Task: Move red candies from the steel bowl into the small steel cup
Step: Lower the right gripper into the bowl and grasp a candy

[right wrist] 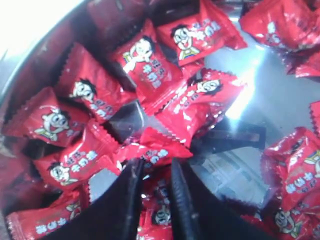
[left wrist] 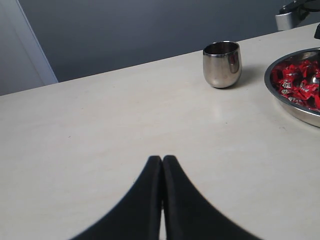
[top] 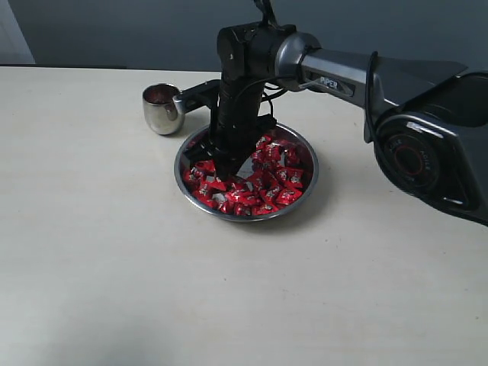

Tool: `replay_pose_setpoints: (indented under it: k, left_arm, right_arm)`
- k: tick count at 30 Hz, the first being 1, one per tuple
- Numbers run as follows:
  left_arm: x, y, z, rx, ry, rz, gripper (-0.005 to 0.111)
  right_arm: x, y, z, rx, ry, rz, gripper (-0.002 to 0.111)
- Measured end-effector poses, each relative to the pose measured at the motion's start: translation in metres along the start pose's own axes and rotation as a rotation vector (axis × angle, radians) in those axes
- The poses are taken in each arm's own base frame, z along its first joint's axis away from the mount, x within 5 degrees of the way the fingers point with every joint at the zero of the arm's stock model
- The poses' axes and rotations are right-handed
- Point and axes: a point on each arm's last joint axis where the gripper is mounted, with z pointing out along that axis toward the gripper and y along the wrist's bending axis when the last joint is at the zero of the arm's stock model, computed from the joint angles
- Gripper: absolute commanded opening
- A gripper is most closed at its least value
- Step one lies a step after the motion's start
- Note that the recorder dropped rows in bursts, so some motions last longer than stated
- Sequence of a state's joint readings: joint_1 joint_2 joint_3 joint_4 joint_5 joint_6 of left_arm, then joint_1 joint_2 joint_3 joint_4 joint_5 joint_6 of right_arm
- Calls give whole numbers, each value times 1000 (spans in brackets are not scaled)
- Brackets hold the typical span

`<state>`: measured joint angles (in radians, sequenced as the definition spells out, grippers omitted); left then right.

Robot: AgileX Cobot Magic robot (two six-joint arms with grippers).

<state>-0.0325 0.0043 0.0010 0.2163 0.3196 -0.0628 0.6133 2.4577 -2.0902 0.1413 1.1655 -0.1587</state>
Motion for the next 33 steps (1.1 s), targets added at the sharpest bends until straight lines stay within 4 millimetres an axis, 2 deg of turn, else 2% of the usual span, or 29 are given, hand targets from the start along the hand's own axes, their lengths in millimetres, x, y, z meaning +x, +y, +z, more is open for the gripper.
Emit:
replay_pose_setpoints:
  k: [1,9,18,20,25,26,29,33]
  left_arm:
    - [0,0,0,0,0,0,0]
    - [0,0,0,0,0,0,0]
    - [0,0,0,0,0,0,0]
    - [0,0,0,0,0,0,0]
    - [0,0,0,0,0,0,0]
    - [0,0,0,0,0,0,0]
    - [0,0,0,0,0,0,0]
    - [0,0,0,0,0,0,0]
  right_arm:
    - [0,0,0,0,0,0,-1]
    - [1,0,-2,1,5,-8,-1]
    - [-1,3,-37,22,-45,-31,-1]
    - [1,3,-40,27,-35,-65,6]
    - [2,2,-34,28,-13,-141,46]
    - [2,2,-32,27,-7,-144,51]
    - [3,1,-27,25,5,-150,49]
    - [4,0,-12,20,34,-150,36]
